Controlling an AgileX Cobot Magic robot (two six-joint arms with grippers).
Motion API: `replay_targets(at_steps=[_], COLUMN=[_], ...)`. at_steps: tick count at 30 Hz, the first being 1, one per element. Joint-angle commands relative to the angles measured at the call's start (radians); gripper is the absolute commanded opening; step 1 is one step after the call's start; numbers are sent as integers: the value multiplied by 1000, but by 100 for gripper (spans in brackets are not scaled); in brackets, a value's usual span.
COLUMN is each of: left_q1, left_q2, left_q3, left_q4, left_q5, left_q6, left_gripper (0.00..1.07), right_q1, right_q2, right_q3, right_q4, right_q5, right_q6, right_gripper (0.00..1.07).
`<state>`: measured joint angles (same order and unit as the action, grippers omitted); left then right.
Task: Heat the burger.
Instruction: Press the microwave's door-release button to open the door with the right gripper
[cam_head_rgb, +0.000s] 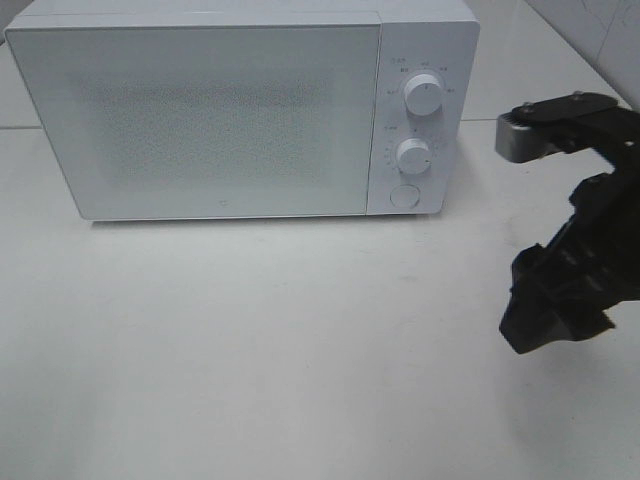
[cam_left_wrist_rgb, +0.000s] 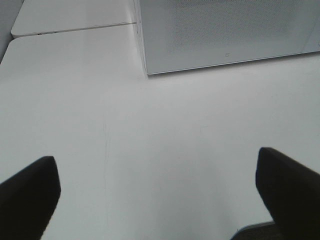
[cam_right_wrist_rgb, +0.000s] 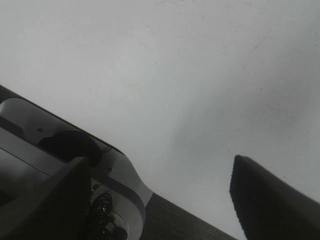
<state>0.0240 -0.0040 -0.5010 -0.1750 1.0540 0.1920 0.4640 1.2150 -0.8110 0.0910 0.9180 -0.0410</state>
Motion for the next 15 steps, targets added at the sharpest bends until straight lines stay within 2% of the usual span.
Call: replay_targets(at_steps=[1,6,8,11,12,14,15], left_q1=[1,1,1,1,1,1,1], left_q2=[-28,-28,-28,-28,-28,-28,-28], left_q3=[1,1,1,1,1,1,1], left_q4=[-6,-6,-6,-6,-6,-6,-6], left_q5=[-9,-9,-9,-9,-9,-9,-9], left_q6=[1,1,1,1,1,1,1], left_gripper=[101,101,101,101,101,101,101], right_q1=[-2,-2,-9,-17,-51,-69,-112], right_q2=[-148,-307,-467,-509,-589,-620,-686], right_q3=[-3,13,51,63,83,95,119], right_q4=[-10,-12,-11,-12,-12,-12,-20], right_q5=[90,118,124,131,145,154,166], right_q6=[-11,-11,-10,-10,-10,-10,-11], right_gripper=[76,76,76,76,76,76,76])
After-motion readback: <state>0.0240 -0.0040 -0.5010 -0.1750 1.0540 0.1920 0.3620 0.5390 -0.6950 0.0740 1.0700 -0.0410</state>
